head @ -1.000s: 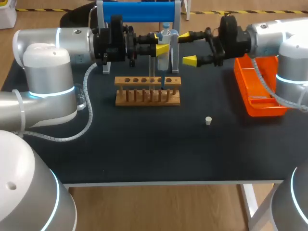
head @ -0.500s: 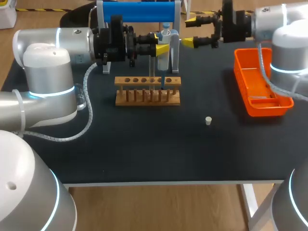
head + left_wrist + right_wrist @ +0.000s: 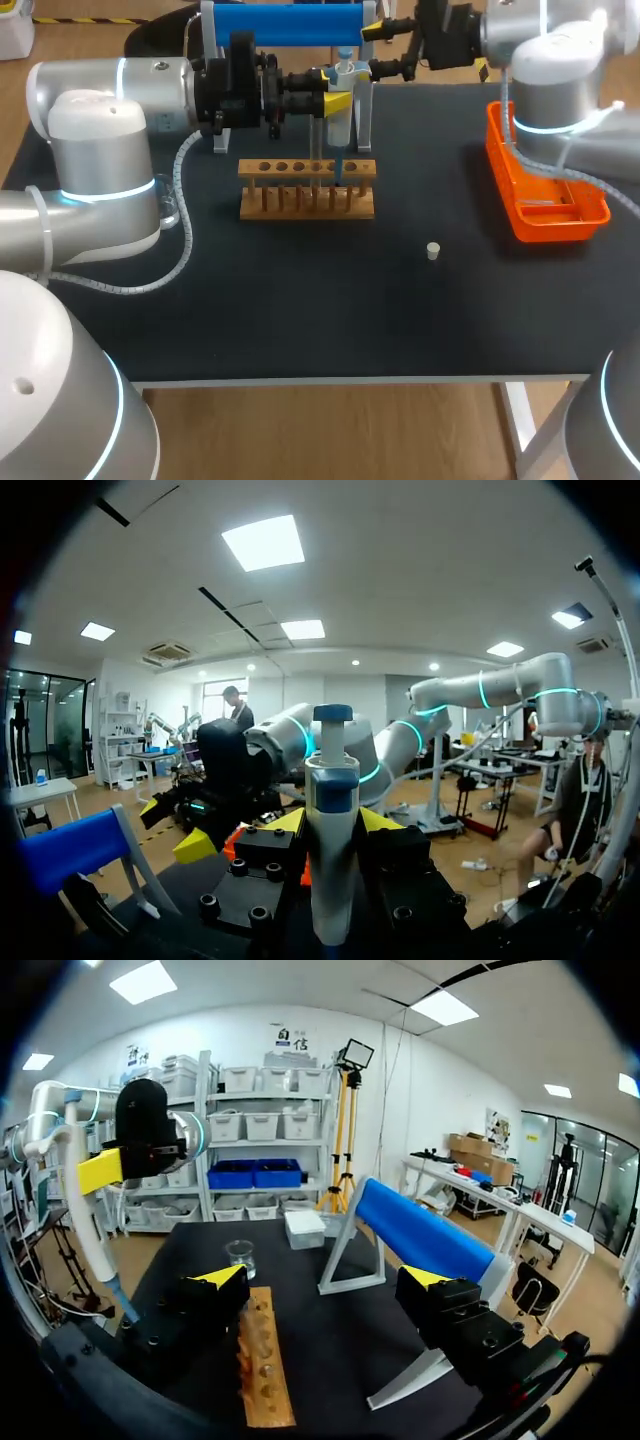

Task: Invert the test tube, pick up the pipette, mount the tip to pipette, aspirate from beaker and dispense into the tube, eject the tip, return the pipette, and cap with the stopper.

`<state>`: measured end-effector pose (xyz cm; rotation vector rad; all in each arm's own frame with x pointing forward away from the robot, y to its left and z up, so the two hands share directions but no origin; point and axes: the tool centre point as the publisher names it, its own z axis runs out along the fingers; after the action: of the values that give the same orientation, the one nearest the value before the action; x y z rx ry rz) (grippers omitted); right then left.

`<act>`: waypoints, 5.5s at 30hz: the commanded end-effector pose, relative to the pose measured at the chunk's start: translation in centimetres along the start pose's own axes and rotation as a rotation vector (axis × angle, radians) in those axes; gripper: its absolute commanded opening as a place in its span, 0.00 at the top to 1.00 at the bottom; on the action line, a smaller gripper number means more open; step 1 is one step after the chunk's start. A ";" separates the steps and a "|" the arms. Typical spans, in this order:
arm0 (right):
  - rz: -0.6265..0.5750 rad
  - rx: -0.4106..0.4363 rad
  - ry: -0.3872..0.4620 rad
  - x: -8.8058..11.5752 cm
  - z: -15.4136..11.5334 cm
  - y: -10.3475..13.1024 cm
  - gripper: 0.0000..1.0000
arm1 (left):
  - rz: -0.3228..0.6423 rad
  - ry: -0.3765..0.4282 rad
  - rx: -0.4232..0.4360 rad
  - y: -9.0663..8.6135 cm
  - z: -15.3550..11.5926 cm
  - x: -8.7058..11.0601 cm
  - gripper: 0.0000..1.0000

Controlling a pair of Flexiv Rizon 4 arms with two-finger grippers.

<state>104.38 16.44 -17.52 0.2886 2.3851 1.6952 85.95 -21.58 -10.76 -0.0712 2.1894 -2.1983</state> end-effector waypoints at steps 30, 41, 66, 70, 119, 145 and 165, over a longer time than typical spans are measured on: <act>-0.014 0.031 -0.017 -2.5 3.1 1.6 0.00 | 0.001 0.001 0.002 0.0 0.1 -0.1 1.00; -0.014 0.031 -0.017 -2.5 3.1 1.6 0.00 | -0.001 -0.015 0.004 0.1 -0.4 -0.1 1.00; -0.014 0.031 -0.017 -2.5 3.1 1.6 0.00 | -0.059 -0.471 -0.038 0.5 -13.8 -8.5 1.00; -0.014 0.031 -0.017 -2.5 3.1 1.6 0.00 | -0.064 -0.540 -0.032 0.8 -15.0 -10.5 1.00; -0.014 0.031 -0.017 -2.5 3.1 1.6 0.00 | -0.120 -1.087 -0.120 2.4 -14.5 -23.4 1.00; -0.014 0.031 -0.017 -2.5 3.1 1.6 0.00 | -0.149 -1.264 -0.139 4.7 -14.4 -28.1 1.00; -0.014 0.031 -0.017 -2.5 3.1 1.6 0.00 | -0.216 -1.293 -0.193 6.0 -15.0 -29.9 1.00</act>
<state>107.70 19.21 -17.01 0.2903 2.3923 1.6460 114.53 -4.73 -17.20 -1.3158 1.5488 -1.2567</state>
